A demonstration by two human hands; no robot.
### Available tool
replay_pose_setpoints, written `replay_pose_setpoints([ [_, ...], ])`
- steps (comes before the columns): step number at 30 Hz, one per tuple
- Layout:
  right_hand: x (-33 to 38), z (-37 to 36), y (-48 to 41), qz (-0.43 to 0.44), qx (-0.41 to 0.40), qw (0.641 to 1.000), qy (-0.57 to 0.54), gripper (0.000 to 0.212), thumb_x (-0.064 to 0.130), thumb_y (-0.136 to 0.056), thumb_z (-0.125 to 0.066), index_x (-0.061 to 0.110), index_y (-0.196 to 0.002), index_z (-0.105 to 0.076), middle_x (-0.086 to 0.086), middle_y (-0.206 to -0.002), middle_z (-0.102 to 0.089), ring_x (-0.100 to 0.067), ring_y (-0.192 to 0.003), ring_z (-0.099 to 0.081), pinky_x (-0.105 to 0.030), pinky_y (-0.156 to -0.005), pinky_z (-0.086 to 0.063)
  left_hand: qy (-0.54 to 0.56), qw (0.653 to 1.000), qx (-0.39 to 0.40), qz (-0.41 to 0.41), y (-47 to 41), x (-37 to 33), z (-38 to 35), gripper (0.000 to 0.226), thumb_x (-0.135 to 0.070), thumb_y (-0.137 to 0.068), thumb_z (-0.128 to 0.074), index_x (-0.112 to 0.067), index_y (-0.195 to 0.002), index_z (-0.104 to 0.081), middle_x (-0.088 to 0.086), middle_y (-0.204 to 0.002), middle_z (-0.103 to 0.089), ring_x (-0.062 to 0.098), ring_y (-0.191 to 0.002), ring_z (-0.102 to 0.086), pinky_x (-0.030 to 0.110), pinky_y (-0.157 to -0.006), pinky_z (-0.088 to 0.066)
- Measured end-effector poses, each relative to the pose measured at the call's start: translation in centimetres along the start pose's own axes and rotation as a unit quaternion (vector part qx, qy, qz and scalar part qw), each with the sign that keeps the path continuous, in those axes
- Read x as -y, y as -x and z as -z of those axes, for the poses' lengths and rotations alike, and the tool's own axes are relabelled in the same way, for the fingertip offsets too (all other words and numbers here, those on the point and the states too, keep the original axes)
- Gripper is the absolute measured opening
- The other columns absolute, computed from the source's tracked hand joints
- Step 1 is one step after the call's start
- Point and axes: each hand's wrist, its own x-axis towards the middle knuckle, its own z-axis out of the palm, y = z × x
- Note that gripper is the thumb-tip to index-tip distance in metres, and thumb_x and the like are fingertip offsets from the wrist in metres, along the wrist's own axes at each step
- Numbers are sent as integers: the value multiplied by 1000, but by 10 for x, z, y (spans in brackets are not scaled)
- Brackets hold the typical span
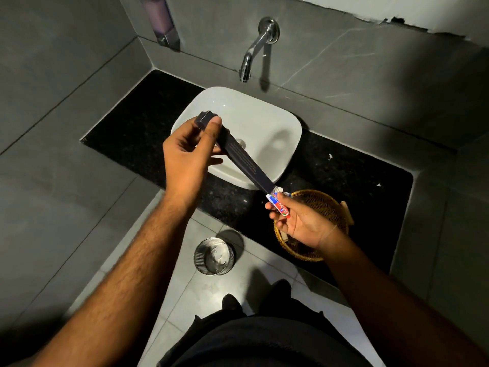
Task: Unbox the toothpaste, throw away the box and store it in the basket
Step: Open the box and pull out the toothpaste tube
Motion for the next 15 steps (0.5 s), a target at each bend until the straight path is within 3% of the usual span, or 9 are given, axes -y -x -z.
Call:
replay_pose_setpoints([
  [4, 3, 5, 1, 4, 8, 1000, 21, 22, 38, -97, -66, 25, -98, -84, 1, -99, -79, -5, -66, -62, -17, -54, -46, 3, 1000, 6, -3, 1, 3, -2, 27, -34, -106, -70, -12, -119, -79, 7, -103, -85, 14, -80, -84, 33, -69, -67],
  [9, 7, 17, 3, 6, 8, 1000, -16, 28, 42, -98, -63, 19, -110, -73, 0, -101, -76, -4, -54, -45, -16, -49, -38, 16, 1000, 12, 24, 0, 12, -1, 31, -35, -108, -68, -8, -121, -78, 9, -102, -86, 23, -87, -86, 33, -71, -68],
  [12, 11, 22, 5, 13, -9, 999, -45, 26, 40, -98, -62, 21, -105, -78, 1, -96, -74, -2, -49, -39, -15, -47, -35, 33, 998, 10, 50, 0, 17, 2, 29, -35, -109, -66, -8, -115, -77, 9, -105, -86, 27, -90, -86, 39, -76, -69],
  [15, 16, 26, 8, 23, -36, 998, -40, 24, 37, -98, -63, 18, -104, -77, 2, -91, -74, -2, -49, -38, -16, -48, -34, 62, 995, 14, 75, 0, 23, 6, 23, -38, -108, -65, -20, -110, -79, 11, -117, -85, 31, -97, -86, 46, -85, -68],
])
